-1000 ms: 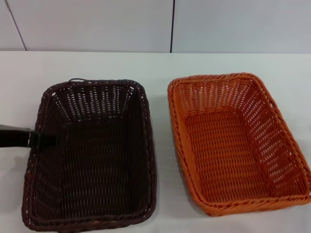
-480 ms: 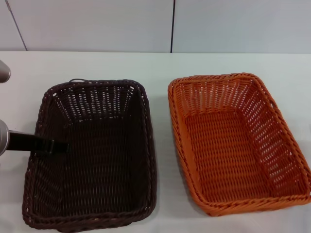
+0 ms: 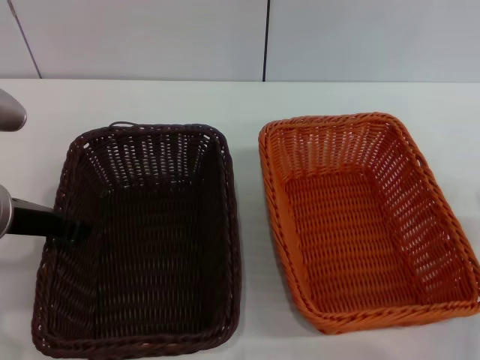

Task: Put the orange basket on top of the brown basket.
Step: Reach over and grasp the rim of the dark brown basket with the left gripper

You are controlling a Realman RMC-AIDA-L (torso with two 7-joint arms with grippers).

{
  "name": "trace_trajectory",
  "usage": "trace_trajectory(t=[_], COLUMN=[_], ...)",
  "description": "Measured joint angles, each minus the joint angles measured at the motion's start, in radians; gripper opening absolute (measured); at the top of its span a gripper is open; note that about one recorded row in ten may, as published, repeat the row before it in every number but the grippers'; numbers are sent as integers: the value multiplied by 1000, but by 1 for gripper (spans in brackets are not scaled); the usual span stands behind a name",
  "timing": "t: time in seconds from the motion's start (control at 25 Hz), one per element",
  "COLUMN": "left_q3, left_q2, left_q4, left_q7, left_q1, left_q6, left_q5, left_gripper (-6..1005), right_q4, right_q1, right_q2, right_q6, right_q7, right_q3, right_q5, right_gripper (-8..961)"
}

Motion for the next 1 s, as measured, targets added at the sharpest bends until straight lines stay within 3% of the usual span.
trace_trajectory(t=[0.2,0.68,1.0], left_q3=[-9,-88,-157], left_q2=[1,3,1], left_q4=[7,20,58], left_q7=[54,307,596], left_q1=[-11,-93,-232], left_q6=[-8,-91,-217], left_q5=[3,2,-5], left_gripper=[270,238,237], right_q4=[-3,-15,-26], right_q1=[0,-14,-19], right_q2=[0,3,3], right_q6=[8,10,11], right_q7=[0,0,0], right_q3=[-8,-10,-10], right_q5=[0,0,0], right_gripper=[789,785,782])
